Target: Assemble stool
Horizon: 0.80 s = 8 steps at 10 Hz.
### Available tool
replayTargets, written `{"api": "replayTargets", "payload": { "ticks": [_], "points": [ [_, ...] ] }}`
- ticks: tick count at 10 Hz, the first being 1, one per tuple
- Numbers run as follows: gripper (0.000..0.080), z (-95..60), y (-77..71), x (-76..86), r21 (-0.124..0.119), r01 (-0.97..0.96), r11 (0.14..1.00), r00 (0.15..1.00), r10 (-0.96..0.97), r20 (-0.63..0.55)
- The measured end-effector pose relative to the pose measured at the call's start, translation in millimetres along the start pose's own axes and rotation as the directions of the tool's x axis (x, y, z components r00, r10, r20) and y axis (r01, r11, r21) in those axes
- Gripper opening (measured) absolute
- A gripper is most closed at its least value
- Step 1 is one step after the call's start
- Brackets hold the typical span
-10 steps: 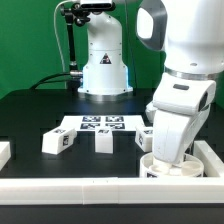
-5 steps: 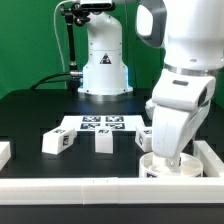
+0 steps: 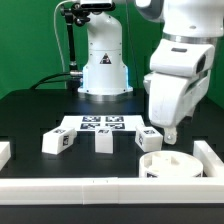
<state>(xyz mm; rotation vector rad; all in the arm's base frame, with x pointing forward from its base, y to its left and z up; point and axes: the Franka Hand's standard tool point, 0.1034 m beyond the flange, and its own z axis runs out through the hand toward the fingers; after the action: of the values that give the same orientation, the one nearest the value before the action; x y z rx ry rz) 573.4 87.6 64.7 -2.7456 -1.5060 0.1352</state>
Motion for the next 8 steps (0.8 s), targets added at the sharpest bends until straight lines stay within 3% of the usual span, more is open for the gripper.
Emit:
{"api": "replayTargets", "payload": {
  "ticks": [2,3,6,8],
  "points": [
    [0.0649,-0.9,-6.0,-26.3,-0.016,-0.028,0.999,1.0,0.028,-0.003],
    [0.0649,0.2,-8.5,-32.1,-0.012,-0.032,0.999,0.999,0.032,0.003],
    [0.0649,1.9,-8.4,-29.5,-0.01,-0.037,0.999,0.999,0.037,0.002],
    [0.0649,2.9,-8.6,-30.5,-0.01,-0.154,0.988,0.988,0.154,0.001]
  ]
}}
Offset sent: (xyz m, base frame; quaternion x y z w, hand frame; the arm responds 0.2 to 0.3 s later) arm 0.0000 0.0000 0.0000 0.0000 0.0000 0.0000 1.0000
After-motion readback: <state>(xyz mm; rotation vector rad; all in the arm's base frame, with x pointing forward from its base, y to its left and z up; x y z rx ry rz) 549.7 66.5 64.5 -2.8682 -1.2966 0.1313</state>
